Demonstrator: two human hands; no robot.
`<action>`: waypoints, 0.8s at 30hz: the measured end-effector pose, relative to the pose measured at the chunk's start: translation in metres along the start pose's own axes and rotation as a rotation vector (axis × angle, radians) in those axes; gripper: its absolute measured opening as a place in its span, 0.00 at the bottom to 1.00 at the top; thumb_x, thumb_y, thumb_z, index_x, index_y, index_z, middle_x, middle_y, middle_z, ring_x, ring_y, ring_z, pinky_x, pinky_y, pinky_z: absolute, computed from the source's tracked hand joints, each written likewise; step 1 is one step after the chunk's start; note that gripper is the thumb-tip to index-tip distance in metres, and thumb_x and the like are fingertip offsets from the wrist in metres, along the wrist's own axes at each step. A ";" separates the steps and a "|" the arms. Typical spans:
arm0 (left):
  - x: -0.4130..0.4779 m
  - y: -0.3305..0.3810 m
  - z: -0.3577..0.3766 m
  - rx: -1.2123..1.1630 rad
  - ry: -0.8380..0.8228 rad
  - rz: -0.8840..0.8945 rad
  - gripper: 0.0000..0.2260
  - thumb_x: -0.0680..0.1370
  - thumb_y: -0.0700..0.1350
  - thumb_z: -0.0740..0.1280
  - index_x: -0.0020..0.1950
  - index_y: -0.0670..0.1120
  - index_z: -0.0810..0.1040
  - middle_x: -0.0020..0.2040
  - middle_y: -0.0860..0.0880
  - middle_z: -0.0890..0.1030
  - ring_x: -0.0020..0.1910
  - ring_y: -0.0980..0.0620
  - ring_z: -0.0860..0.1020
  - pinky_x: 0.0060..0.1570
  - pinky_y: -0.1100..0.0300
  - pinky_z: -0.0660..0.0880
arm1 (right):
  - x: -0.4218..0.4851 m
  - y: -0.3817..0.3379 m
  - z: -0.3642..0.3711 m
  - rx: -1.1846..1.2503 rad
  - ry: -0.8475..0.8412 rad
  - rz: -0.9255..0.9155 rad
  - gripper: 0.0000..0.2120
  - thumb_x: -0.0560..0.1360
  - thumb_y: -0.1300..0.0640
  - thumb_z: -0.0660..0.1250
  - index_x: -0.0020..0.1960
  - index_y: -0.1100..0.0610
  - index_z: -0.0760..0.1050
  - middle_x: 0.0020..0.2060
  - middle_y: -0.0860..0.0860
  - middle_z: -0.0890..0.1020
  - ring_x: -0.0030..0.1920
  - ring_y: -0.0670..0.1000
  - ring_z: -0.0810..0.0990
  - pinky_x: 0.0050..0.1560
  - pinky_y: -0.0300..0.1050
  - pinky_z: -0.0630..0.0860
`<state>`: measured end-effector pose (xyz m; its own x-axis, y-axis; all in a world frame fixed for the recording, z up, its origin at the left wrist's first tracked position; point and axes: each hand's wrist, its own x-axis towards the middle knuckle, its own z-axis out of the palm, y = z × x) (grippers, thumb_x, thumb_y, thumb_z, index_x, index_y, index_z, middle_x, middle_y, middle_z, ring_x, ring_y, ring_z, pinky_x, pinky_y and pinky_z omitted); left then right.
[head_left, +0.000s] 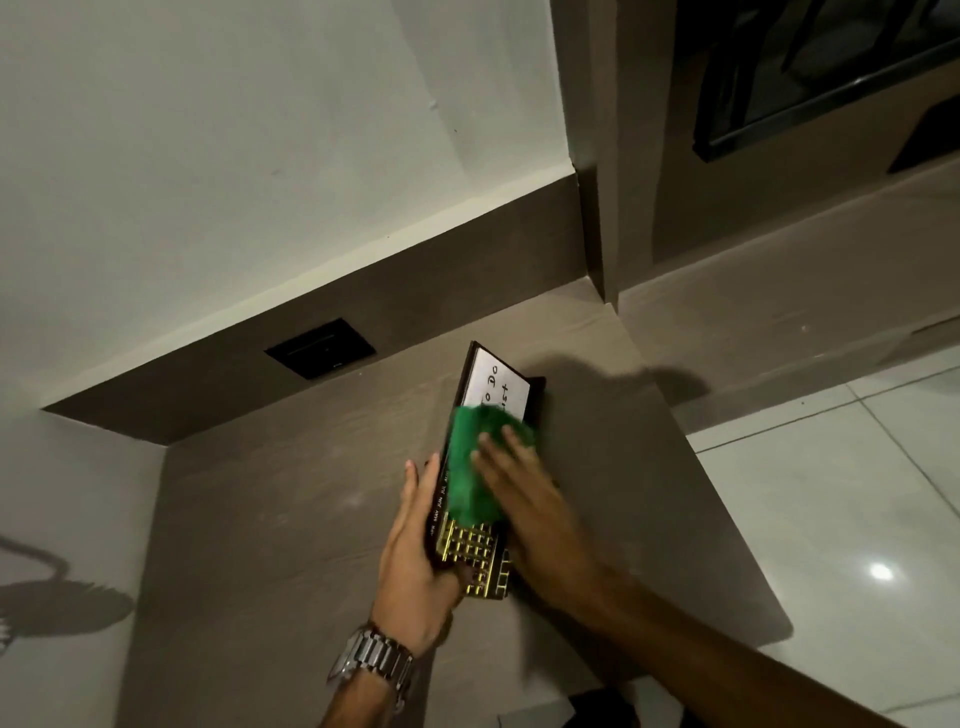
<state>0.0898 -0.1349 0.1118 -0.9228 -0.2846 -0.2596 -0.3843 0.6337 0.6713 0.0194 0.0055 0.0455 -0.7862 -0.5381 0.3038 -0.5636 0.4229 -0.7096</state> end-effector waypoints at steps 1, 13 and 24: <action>0.000 0.000 0.000 -0.026 0.010 -0.011 0.52 0.65 0.25 0.71 0.76 0.62 0.51 0.81 0.54 0.48 0.77 0.53 0.52 0.70 0.52 0.61 | 0.001 -0.004 0.004 -0.036 -0.024 -0.078 0.45 0.63 0.72 0.70 0.75 0.58 0.57 0.75 0.55 0.60 0.76 0.57 0.51 0.72 0.61 0.53; -0.001 0.003 0.007 -0.079 0.026 -0.065 0.50 0.65 0.23 0.70 0.77 0.58 0.55 0.80 0.55 0.51 0.77 0.55 0.52 0.71 0.52 0.59 | 0.016 -0.004 0.002 -0.050 0.055 -0.017 0.43 0.62 0.73 0.68 0.74 0.57 0.62 0.75 0.54 0.63 0.76 0.60 0.52 0.71 0.63 0.59; -0.004 0.007 0.004 -0.054 0.006 -0.046 0.53 0.66 0.27 0.72 0.75 0.67 0.50 0.81 0.54 0.48 0.76 0.57 0.49 0.73 0.46 0.58 | -0.019 0.016 -0.005 -0.178 -0.078 0.003 0.44 0.59 0.70 0.74 0.73 0.55 0.66 0.74 0.54 0.64 0.73 0.64 0.56 0.66 0.66 0.65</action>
<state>0.0912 -0.1268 0.1146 -0.9039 -0.3170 -0.2873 -0.4245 0.5801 0.6952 0.0243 0.0265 0.0315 -0.7697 -0.5885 0.2473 -0.6029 0.5429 -0.5846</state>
